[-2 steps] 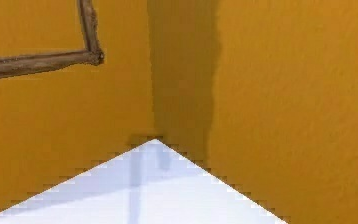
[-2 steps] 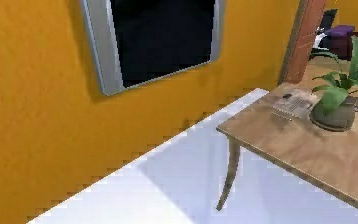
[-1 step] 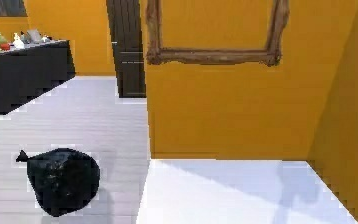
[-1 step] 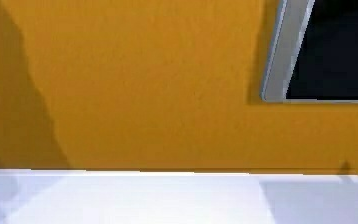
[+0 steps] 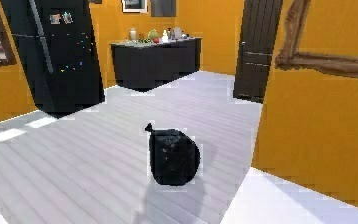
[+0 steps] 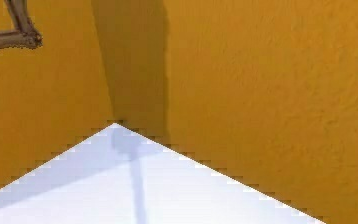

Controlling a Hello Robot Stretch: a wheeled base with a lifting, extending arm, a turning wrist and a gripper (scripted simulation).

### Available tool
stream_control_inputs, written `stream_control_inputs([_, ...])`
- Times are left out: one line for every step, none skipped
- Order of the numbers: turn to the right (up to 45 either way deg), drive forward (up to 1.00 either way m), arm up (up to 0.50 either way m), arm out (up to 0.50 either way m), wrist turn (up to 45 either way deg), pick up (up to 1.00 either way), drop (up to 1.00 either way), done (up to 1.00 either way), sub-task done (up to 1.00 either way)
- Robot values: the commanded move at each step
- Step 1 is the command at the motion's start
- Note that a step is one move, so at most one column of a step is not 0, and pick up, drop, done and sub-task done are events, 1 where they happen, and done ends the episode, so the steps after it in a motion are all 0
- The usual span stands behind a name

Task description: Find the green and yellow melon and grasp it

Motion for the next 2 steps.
stream_control_inputs([0.0, 0.30, 0.00, 0.00, 0.0, 0.00, 0.00, 0.00, 0.00])
stream_control_inputs([-42.0, 0.00, 0.00, 0.00, 0.0, 0.00, 0.00, 0.00, 0.00])
